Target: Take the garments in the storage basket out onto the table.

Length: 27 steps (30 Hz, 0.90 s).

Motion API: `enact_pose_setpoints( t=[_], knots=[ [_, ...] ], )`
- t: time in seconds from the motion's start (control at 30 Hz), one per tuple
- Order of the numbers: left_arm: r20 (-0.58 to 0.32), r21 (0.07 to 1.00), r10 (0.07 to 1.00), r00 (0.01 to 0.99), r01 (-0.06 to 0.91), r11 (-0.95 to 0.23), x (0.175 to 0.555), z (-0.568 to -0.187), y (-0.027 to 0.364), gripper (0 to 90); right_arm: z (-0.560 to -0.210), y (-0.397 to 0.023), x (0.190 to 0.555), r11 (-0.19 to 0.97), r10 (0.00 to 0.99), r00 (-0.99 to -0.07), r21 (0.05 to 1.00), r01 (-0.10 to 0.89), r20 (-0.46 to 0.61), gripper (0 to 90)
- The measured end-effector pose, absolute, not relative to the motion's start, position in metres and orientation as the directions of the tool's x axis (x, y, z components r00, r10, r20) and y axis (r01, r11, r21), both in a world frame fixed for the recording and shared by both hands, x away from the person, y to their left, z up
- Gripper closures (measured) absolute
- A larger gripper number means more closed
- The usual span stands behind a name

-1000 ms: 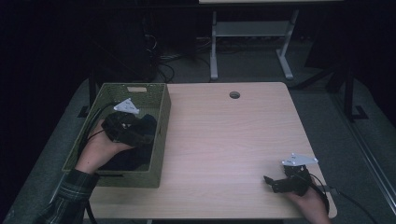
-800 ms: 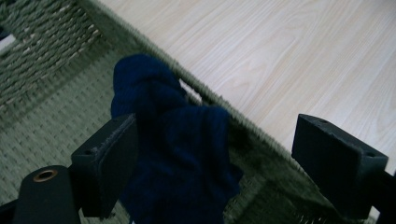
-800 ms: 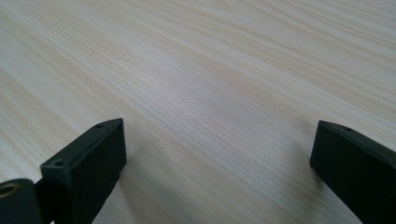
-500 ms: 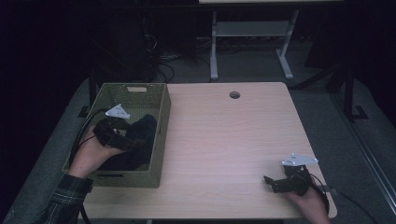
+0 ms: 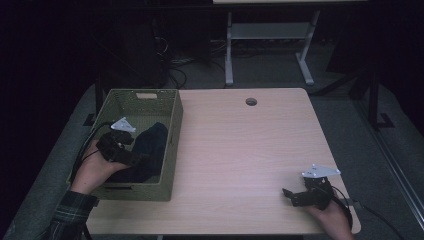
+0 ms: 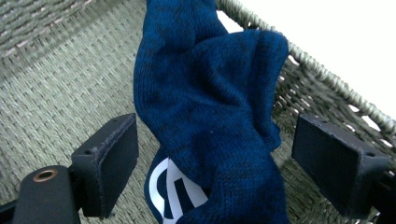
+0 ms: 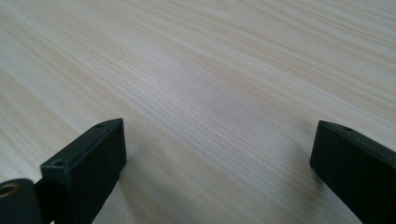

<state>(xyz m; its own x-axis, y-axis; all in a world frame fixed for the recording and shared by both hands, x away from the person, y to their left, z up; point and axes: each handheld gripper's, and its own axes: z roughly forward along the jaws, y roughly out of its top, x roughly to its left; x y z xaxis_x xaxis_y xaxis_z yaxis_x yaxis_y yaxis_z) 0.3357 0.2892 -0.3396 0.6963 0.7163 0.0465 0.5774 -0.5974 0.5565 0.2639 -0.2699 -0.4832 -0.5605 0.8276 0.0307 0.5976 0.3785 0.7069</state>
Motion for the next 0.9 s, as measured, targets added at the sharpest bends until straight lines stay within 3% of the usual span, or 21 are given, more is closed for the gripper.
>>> enact_pose_setpoints(
  t=[0.4,0.6,0.9],
  knots=[
    [0.049,0.485,0.706,0.707,0.601,-0.635,0.339,-0.353,0.289,15.2,-0.483,-0.27,0.264,0.379,0.827,-0.561,0.707,0.597,0.03,3.0],
    [0.037,0.46,0.696,0.717,0.606,-0.649,0.341,-0.356,0.289,26.2,-0.483,-0.27,0.264,0.379,0.827,-0.561,0.707,0.597,0.03,3.0],
    [-0.013,0.427,0.681,0.732,0.62,-0.658,0.343,-0.356,0.289,57.4,-0.483,-0.27,0.264,0.379,0.827,-0.561,0.707,0.597,0.03,3.0]
  ],
)
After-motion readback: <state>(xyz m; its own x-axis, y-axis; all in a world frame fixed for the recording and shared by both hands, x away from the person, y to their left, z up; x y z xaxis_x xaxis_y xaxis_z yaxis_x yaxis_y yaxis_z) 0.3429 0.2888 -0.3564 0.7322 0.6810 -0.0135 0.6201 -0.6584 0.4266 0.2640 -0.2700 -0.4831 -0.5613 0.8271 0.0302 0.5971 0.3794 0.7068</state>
